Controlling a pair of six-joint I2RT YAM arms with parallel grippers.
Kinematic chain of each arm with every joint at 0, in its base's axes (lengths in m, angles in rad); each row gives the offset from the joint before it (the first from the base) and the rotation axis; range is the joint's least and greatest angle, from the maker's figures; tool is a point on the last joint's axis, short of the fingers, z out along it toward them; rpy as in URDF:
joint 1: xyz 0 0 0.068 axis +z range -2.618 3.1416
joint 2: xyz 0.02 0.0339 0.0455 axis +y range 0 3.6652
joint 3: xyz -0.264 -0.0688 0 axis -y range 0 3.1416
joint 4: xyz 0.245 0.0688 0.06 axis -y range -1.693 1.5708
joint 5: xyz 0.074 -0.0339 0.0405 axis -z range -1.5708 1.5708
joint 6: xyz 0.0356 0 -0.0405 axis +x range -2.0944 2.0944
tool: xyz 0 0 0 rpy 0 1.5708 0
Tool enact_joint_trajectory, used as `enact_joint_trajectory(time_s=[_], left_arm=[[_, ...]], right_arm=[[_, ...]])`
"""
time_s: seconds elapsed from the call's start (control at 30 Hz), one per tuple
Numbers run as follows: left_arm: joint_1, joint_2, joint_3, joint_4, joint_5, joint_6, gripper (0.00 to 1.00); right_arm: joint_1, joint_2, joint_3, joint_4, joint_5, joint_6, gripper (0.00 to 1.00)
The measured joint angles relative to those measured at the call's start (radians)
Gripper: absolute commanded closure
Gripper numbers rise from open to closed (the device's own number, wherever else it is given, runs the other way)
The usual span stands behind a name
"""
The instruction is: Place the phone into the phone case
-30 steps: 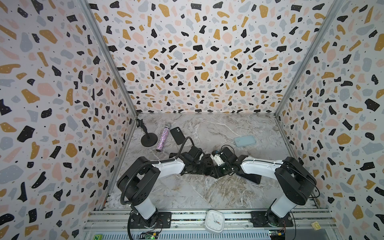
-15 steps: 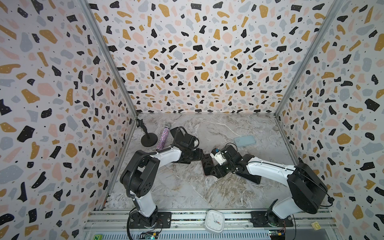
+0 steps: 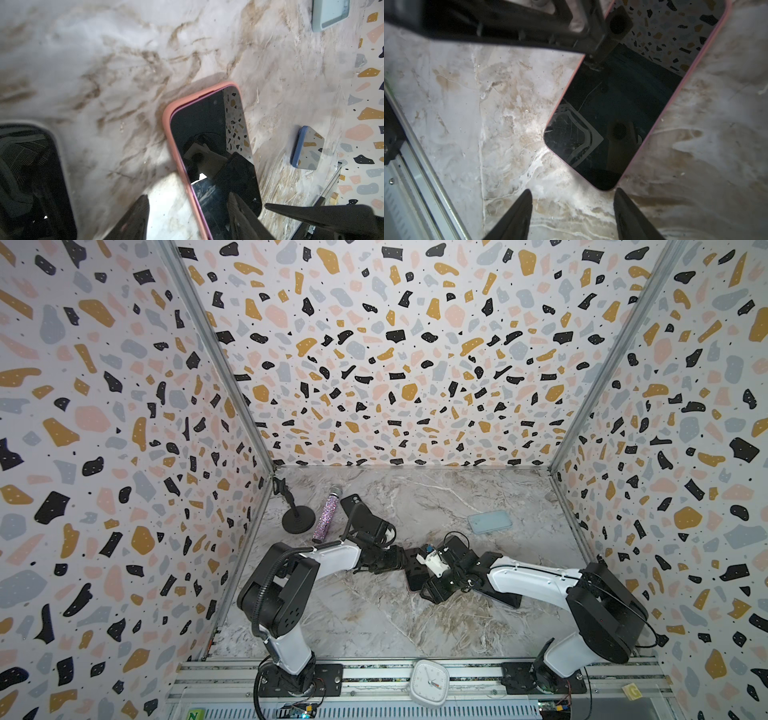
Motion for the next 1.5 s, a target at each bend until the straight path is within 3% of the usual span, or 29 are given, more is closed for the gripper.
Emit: enact_joint_trajectory(time_s=[0.2, 0.47, 0.7, 1.5], left_arm=[[0.015, 0.113, 0.185, -0.006, -0.012, 0.019, 0.38], [0.026, 0.219, 0.255, 0.004, -0.034, 0.016, 0.43], [0.027, 0.248, 0.251, 0.07, -0.006, -0.011, 0.54], [0.038, 0.216, 0.049, 0.395, 0.071, -0.084, 0.65]], right_arm=[[0.027, 0.001, -0.001, -0.006, 0.06, -0.009, 0.33], [0.053, 0.016, -0.003, -0.005, 0.104, -0.01, 0.33], [0.053, 0.06, 0.018, -0.002, 0.122, -0.007, 0.35], [0.052, 0.124, 0.074, 0.014, 0.134, 0.044, 0.4]])
